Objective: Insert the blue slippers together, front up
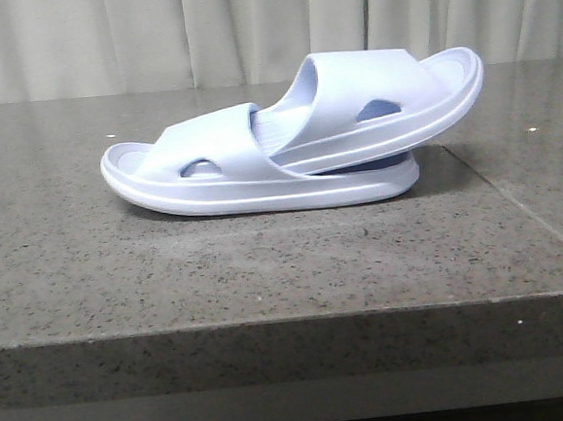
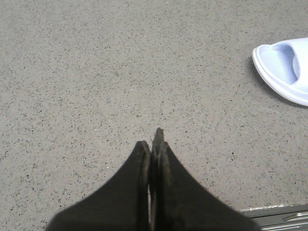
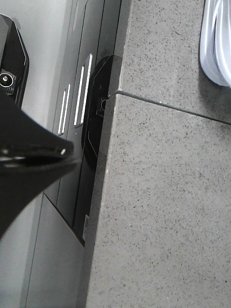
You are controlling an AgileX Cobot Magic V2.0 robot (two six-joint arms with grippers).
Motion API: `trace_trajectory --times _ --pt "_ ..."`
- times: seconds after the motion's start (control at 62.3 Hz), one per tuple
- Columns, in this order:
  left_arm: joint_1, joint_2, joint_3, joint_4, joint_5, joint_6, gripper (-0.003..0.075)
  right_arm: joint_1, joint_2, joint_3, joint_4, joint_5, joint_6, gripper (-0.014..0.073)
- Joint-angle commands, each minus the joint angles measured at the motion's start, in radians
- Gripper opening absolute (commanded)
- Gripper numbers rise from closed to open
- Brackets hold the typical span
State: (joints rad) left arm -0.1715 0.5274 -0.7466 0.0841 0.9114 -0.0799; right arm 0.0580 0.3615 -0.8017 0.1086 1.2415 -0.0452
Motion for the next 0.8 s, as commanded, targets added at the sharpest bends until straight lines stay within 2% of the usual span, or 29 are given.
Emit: trace_trajectory --times 0.0,0.241,0.321,0.385,0.449,0.626,0.786 --pt "-0.003 0.004 -0.023 0.007 -0.071 -0.011 -0.002 -0.002 0.01 -0.019 -0.001 -0.054 -0.004 -0.0068" --pt "-0.003 0.0 -0.019 -0.001 -0.103 0.002 -0.002 -0.002 0.01 -0.019 -0.001 -0.054 -0.004 -0.0068" --pt "0.008 -0.03 0.019 -0.014 -0.205 0.015 -0.002 -0.002 0.01 -0.019 -0.001 -0.054 -0.004 -0.0068" --pt "0.052 -0.089 0.107 -0.06 -0.353 0.054 -0.002 -0.002 0.01 -0.019 -0.001 -0.053 -0.004 -0.0068" --pt "0.085 -0.137 0.18 -0.084 -0.431 0.056 -0.002 -0.002 0.01 -0.019 -0.001 -0.052 -0.004 -0.0068" --pt "0.129 -0.302 0.394 -0.098 -0.574 0.056 -0.002 -0.002 0.01 -0.019 -0.001 -0.052 -0.004 -0.0068" --pt "0.133 -0.453 0.592 -0.1 -0.766 0.056 -0.002 -0.002 0.01 -0.019 -0.001 -0.051 -0.004 -0.0068"
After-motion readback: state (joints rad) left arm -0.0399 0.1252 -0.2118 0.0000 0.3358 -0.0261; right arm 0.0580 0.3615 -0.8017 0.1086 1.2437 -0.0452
